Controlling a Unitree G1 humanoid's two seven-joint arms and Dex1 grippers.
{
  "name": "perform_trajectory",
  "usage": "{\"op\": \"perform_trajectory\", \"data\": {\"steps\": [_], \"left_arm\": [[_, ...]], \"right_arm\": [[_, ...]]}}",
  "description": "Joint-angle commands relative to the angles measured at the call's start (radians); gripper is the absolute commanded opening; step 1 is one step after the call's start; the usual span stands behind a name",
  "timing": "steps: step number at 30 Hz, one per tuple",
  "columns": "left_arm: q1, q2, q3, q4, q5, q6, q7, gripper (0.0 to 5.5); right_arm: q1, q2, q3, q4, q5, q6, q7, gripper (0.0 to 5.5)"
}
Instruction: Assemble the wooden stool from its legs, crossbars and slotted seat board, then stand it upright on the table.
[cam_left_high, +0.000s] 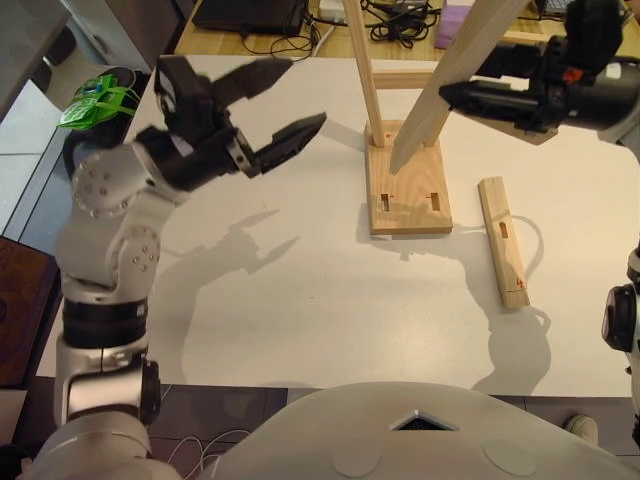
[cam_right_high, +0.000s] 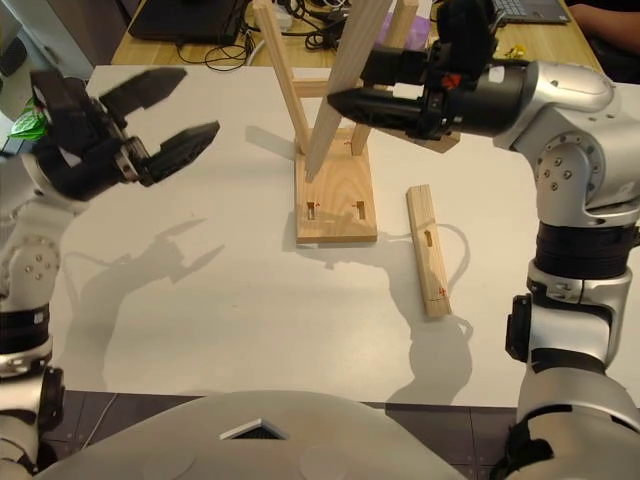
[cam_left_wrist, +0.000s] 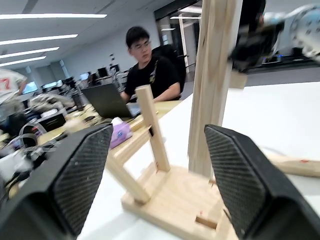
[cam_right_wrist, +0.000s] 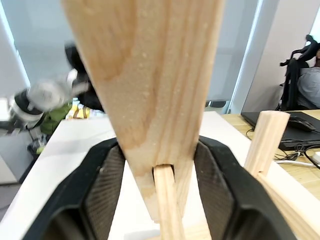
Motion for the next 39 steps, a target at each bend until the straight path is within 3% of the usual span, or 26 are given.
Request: {"op": "perform_trajectory", "data": {"steps": [1,9,13,20,28,39], "left_arm": [[-0.08,-0.061,-0.052,0.004,0.026,0.041,0.003,3.39],[-0.075,-0.233,-0.147,-0.06,0.177,0.079,0.208,3.39],[-0.022,-0.323,-0.163,-0.123,0.22,0.113,0.339,3.39],[0.014,-0.373,-0.19,-0.216,0.2,0.211,0.39,3.39],[-0.005,-0.484,-0.187,-0.181,0.269,0.216,0.52,3.39],[-0.019,-0.548,-0.211,-0.181,0.3,0.19,0.527,3.39]], "right_arm": [[0.001,0.007,0.046,-0.008,-0.058,-0.063,0.012,2.08],[-0.003,0.11,0.119,-0.007,-0.288,-0.232,-0.196,2.08],[0.064,0.14,0.124,-0.101,-0.313,-0.211,-0.284,2.08],[0.103,0.235,0.109,-0.152,-0.337,-0.165,-0.479,2.08],[0.149,0.273,0.135,-0.194,-0.338,-0.149,-0.525,2.08],[0.158,0.302,0.172,-0.203,-0.344,-0.135,-0.545,2.08]]}}
